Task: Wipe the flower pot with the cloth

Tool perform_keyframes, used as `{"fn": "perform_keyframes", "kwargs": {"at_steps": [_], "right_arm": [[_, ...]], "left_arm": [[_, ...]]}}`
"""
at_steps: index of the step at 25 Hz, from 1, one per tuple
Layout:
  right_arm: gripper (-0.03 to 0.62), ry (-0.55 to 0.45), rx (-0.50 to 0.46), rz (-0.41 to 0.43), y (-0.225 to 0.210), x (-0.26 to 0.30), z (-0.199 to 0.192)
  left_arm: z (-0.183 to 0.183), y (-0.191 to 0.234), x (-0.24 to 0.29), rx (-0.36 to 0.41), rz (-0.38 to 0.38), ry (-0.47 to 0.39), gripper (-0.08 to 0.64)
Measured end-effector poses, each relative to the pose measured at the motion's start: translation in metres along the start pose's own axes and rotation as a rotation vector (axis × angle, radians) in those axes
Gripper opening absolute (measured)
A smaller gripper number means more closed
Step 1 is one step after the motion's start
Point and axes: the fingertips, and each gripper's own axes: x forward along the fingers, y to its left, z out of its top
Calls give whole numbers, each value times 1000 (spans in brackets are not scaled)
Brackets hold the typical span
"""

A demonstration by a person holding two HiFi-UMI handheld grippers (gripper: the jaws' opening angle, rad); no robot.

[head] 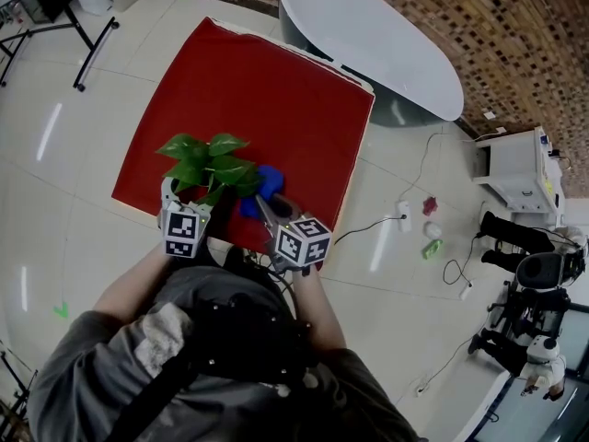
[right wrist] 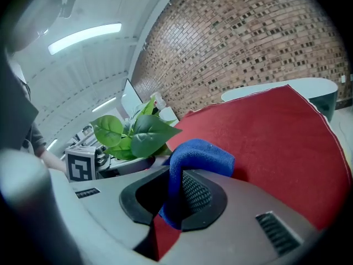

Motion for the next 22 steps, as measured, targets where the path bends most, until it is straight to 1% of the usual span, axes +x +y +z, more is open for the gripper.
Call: {"fn": "perform_keyframes", "kwargs": {"at_steps": [3, 7, 9, 11, 15, 18, 22], "right_arm": [[63, -14, -1, -13, -2, 0, 8], [63, -43, -24, -38, -9, 4, 21], [63, -63, -30, -9, -5, 9, 31], [63, -79, -40, 39, 3, 18, 44], [63, -58, -60, 114, 12, 46, 57], [63, -34, -58, 138, 14, 69, 58], [63, -25, -43, 151, 12, 94, 60]], "left_arm": [[1, 4, 1, 42, -98, -10, 437], [-1, 11, 5, 123, -249, -24, 437], [0, 14, 7, 152, -318, -31, 437], [2, 19, 10, 173, -376, -37, 437], [5, 23, 21, 217, -481, -43, 437], [7, 23, 29, 247, -552, -39, 437], [8, 28, 37, 263, -616, -46, 437]]}}
